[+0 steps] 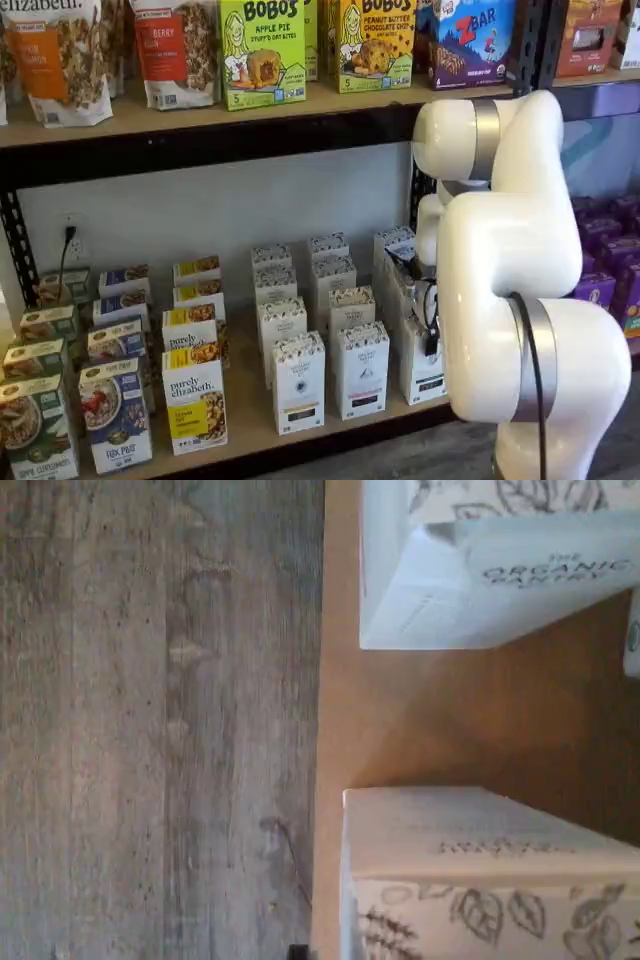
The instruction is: Pick up the white box with a green strip in the middle, on the bottom shelf, the sixth box from the left
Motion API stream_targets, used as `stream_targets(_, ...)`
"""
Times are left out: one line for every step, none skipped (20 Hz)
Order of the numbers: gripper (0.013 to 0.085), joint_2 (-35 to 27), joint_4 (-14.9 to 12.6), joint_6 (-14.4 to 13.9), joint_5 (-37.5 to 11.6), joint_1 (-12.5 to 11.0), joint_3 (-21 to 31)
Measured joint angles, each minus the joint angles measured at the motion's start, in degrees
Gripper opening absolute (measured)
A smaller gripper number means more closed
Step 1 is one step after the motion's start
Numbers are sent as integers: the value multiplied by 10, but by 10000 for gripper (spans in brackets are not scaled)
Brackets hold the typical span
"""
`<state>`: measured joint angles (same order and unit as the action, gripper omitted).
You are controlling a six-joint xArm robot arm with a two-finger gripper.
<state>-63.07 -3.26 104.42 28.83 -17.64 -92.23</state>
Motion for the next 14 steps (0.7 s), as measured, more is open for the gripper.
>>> stream_targets(690,1,-2,-2,-1,0,1)
stream_targets(690,1,-3,-2,-1,-1,2)
stream_targets(690,2,-3,-2,-1,-1,3)
stream_targets(690,3,-2,-1,0,-1,4)
stream_targets(650,4,-1,1,1,-2,5)
stream_targets(650,5,0,2,1,-2,5)
stream_targets(610,5,1,3,1,-2,6)
stream_targets(610,6,2,3,1,-2,7)
stream_targets(570,7,3,3,1,-1,7)
stream_targets(570,7,2,3,1,-1,8)
stream_targets(530,8,2,3,1,-1,10)
stream_targets(490,9,3,3,1,-1,10)
stream_targets(490,10,4,4,-1,-1,12)
stream_targets(490,12,5,5,-3,-1,15)
